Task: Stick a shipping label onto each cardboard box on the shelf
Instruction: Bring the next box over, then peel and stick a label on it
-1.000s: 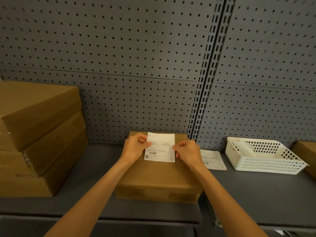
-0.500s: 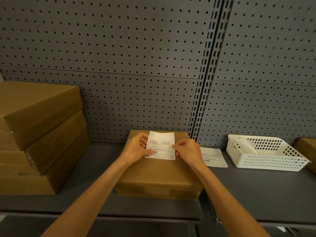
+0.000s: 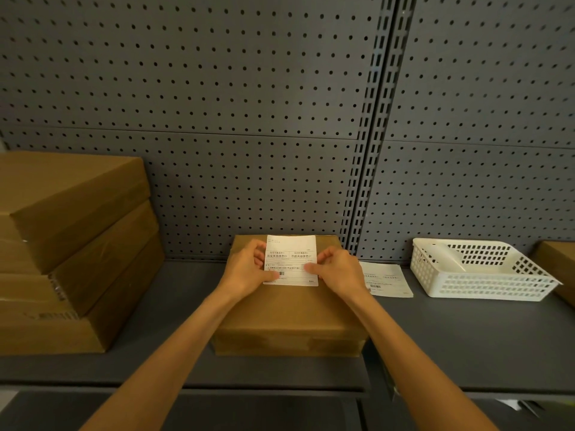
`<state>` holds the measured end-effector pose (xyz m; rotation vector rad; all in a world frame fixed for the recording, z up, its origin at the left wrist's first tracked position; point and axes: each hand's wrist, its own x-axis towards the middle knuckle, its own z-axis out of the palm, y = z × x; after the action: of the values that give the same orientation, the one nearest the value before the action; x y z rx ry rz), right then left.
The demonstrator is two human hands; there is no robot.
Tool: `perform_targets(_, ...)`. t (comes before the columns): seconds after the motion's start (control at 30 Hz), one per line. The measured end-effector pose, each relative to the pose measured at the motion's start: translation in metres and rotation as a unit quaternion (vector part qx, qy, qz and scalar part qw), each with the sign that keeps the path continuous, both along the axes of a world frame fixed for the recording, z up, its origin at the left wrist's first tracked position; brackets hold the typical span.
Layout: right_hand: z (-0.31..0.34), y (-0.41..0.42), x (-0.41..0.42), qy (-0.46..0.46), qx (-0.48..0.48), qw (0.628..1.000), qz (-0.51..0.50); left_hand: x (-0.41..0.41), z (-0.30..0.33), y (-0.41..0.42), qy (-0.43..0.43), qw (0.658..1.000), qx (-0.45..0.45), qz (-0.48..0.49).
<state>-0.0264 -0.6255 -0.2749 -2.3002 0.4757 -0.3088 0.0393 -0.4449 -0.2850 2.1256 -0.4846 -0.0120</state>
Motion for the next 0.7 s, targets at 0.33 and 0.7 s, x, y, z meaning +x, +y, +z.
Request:
perform_targets(0.33,-0.0002,0.0025,0.0003,-0.027,0.02,0.999,-0.014,-0.004,-0.0013,0.003,-0.009,1.0,-0.007,-0.005)
perform_targets(0.7,-0.0045,0.0043,-0.0014,-0.046,0.052,0.997,-0.032,-0.004,-0.0016,0.0015,-0.005,1.0,-0.002,0.001)
